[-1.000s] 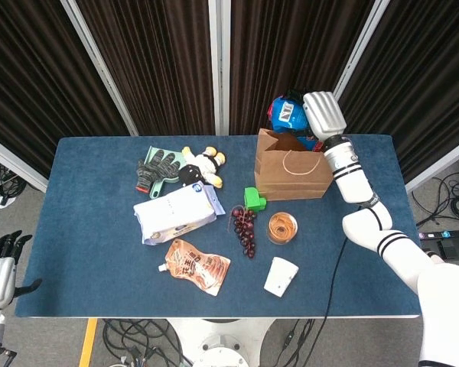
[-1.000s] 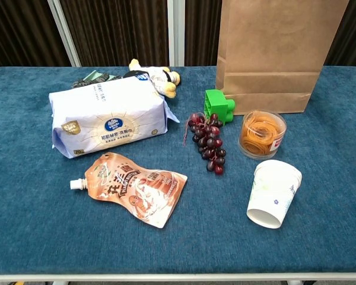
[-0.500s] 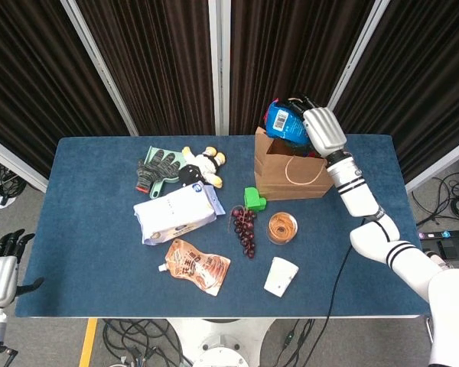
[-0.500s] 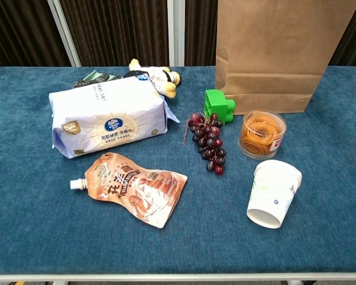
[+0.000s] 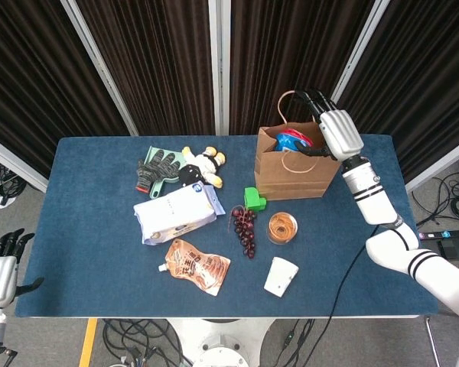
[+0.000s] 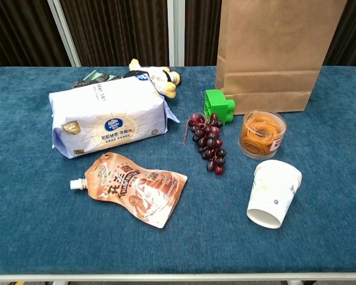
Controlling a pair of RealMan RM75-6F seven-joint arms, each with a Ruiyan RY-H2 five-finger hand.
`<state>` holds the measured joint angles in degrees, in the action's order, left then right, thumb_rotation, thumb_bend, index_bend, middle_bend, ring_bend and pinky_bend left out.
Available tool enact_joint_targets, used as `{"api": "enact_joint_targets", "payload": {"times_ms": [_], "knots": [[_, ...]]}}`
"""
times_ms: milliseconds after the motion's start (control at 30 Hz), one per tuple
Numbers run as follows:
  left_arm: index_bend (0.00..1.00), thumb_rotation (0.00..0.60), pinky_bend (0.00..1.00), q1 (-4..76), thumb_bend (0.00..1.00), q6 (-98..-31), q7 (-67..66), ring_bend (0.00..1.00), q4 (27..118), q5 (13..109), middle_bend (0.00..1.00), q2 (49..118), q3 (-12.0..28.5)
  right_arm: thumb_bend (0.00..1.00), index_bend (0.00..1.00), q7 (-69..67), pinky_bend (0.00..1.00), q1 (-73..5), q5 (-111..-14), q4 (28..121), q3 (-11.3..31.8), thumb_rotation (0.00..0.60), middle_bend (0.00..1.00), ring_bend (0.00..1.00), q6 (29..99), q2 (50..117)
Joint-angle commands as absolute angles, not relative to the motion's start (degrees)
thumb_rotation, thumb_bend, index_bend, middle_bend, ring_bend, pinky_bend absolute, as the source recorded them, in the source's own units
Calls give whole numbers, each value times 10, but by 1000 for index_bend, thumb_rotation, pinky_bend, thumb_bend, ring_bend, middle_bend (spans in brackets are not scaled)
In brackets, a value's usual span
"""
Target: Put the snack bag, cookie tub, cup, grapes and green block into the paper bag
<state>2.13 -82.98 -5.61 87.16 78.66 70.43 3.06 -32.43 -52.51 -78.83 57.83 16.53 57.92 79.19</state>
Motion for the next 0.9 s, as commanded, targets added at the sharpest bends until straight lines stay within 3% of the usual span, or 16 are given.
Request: {"api": "enact_joint_targets", "payload": {"times_ms": [33,167,267,467,733,833,900], "knots": [[232,600,152,21,40,-831,-56,121,871,787,203,704,30,168,0,-318,194,-512,-793,595,158,600,168,1,584,777],[232,600,152,19,40,-834,-55,121,872,787,203,703,30,169,0,-312,221,-486,-810,627,151,600,196,24,629,756],[232,600,152,19,39,-833,-55,121,871,787,203,702,30,168,4,-299,297,-455,-834,670,135,600,262,110,668,722],[232,600,152,22,40,-835,-59,121,876,790,203,699,32,127,137,-278,421,-382,-894,773,79,600,382,248,733,640],[232,600,152,22,40,-841,-67,121,884,799,203,697,30,105,157,-298,425,-325,-984,824,-9,600,389,250,755,598],[232,600,152,22,40,-843,-71,121,887,801,203,696,28,93,153,-258,421,-328,-993,830,-27,600,364,224,718,604],[232,600,152,21,41,-844,-73,121,891,803,203,695,27,73,102,-207,367,-339,-984,844,-30,600,299,152,671,609]]}}
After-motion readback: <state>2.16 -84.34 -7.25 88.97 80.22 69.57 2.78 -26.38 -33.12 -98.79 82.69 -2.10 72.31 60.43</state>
